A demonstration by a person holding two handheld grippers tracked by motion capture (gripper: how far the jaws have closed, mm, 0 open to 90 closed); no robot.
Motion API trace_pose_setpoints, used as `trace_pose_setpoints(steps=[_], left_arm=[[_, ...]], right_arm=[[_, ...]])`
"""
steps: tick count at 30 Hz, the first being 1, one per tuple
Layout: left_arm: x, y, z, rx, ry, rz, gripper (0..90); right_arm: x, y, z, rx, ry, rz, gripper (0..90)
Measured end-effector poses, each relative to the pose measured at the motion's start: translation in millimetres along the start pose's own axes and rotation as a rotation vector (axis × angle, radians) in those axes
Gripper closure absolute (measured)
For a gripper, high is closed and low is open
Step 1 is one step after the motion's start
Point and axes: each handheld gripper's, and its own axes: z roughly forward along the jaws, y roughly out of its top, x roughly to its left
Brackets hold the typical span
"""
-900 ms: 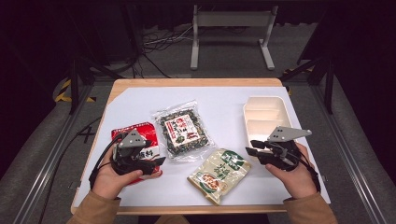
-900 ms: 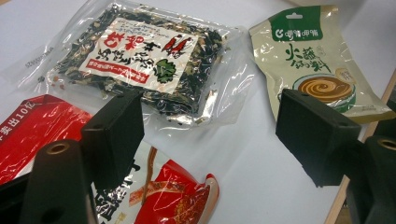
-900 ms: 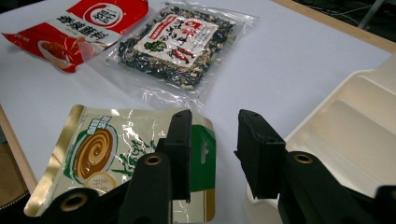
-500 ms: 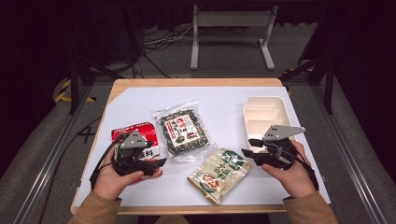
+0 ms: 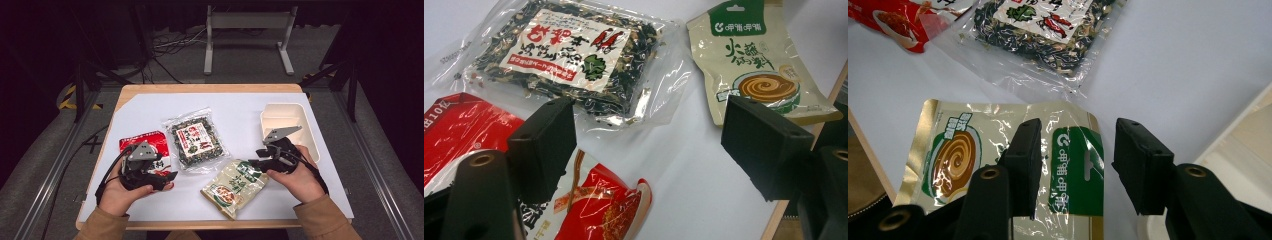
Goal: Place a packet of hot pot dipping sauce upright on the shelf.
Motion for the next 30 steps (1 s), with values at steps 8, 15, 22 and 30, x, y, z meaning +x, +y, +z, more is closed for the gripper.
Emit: trace_pose_setpoints(steps=[8,15,22,30], left_arm=[[2.4,-2.9,-3.3,-0.001,0.006,-0.009,22.7],[1.9,-2.5,-2.2,0.000,-0.002,-0.003,22.6],[3.1,-2.7,-0.4,0.002,-0.006,-0.008,22.5],[3.0,-2.8,1.3,0.008,-0.010,0.002,22.5]], right_arm=[[-0.7,-0.4,20.6,0.063,-0.007,0.010,54.0],[-0.6,-9.2,37.9,0.153,-0.055,0.000,52.4],[0.5,-16.5,48.6,0.182,-0.048,0.012,50.2],[7.0,-20.5,54.8,0.208,-0.071,-0.005,45.9]])
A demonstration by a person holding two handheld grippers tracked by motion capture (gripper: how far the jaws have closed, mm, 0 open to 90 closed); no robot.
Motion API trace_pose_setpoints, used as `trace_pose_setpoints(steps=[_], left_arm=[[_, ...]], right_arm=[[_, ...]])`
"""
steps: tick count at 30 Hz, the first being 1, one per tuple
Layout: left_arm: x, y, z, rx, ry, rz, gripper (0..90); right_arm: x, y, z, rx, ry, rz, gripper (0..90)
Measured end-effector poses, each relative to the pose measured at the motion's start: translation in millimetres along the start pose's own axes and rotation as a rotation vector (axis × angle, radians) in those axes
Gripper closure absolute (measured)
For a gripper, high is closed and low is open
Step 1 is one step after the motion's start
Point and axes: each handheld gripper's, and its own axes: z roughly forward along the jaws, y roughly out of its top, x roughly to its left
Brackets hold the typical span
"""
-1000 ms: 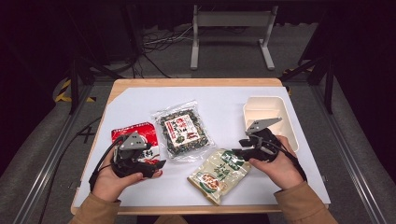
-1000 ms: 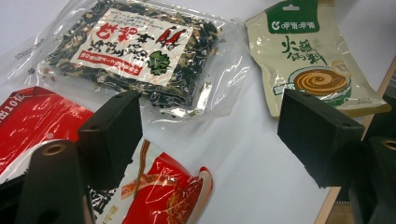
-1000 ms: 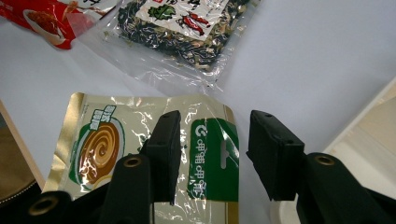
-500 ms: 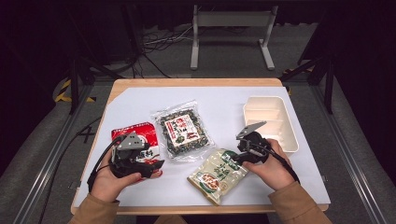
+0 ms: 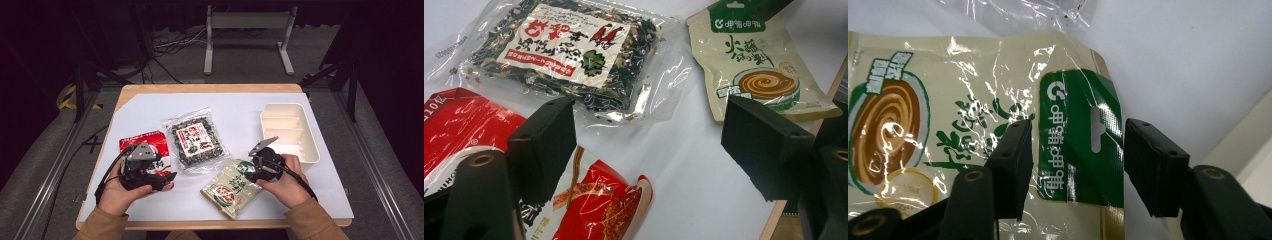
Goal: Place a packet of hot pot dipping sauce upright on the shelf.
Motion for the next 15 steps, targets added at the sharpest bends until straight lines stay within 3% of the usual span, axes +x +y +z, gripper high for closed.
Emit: trace_pose_setpoints(steps=[7,15], left_arm=[[0.8,-0.6,0.2,-0.001,-0.001,-0.001,22.4],[-0.1,-0.5,0.5,0.001,-0.007,-0.004,22.4]], right_arm=[[1.8,-1.8,7.3,0.036,-0.019,-0.010,46.4],[-0.3,-3.7,12.6,0.055,0.006,0.012,42.7]])
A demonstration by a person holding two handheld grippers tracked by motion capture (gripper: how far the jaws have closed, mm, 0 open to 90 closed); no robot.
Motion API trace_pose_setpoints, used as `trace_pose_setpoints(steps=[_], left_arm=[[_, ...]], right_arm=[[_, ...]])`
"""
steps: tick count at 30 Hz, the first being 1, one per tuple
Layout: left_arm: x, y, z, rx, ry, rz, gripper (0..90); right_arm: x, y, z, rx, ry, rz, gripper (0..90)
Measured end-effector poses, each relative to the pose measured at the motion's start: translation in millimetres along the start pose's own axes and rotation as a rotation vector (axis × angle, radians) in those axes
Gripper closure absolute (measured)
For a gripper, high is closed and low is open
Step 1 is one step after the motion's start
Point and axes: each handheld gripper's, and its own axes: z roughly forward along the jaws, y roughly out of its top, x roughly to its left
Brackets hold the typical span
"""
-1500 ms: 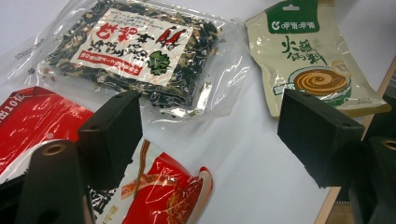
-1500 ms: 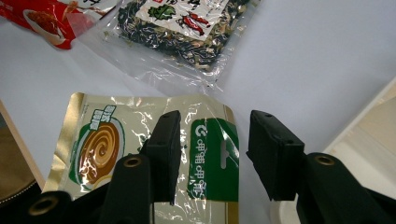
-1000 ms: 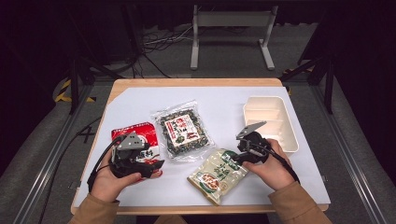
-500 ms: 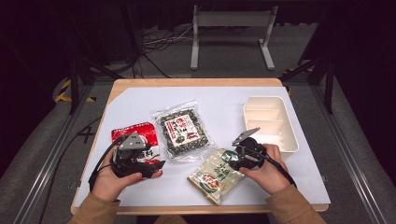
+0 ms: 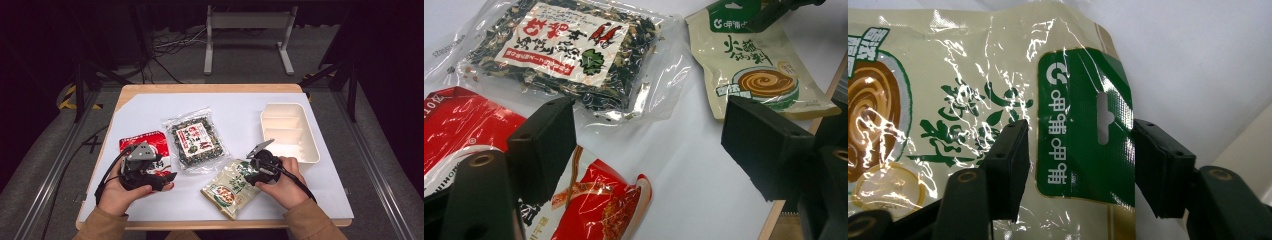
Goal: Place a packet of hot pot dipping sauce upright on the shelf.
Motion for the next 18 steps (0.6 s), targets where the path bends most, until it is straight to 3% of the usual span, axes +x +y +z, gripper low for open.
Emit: trace_pose_setpoints(steps=[18], left_arm=[[1.7,-1.1,0.2,-0.007,-0.008,-0.005,21.8]], right_arm=[[1.5,-1.1,4.6,0.015,-0.024,0.022,43.6]])
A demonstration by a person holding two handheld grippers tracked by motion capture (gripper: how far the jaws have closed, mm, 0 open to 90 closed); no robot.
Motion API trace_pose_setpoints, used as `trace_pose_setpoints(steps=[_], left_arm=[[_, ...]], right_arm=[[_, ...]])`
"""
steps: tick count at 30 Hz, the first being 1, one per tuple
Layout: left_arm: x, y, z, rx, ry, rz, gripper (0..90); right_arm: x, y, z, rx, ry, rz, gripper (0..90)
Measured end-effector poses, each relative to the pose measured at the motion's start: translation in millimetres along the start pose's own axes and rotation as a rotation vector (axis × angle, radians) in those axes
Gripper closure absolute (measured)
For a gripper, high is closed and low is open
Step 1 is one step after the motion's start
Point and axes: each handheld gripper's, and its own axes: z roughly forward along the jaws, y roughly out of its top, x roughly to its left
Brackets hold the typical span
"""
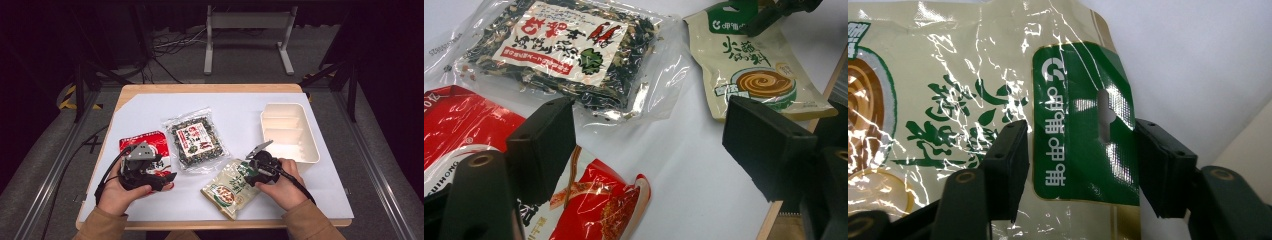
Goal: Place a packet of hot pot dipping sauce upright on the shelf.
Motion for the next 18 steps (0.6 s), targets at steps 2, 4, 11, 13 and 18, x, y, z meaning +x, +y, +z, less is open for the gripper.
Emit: trace_pose_setpoints(steps=[2,4,11,13,18], left_arm=[[0.0,0.2,0.2,0.001,-0.001,0.002,21.8],[-0.2,0.3,0.7,0.000,-0.003,-0.003,21.7],[0.0,-0.1,1.2,0.006,-0.007,0.000,21.7],[0.2,-0.3,1.1,0.005,-0.006,0.000,21.6],[1.0,-0.6,1.0,0.006,-0.009,-0.003,21.5]], right_arm=[[-0.2,0.2,-0.6,0.000,0.003,-0.002,43.2],[0.3,0.4,-3.0,-0.018,0.000,-0.013,43.1],[9.9,1.7,-1.2,0.050,-0.105,-0.037,31.3],[14.1,3.0,3.0,0.072,-0.109,-0.028,25.4],[8.5,4.2,2.2,0.060,-0.003,0.026,25.3]])
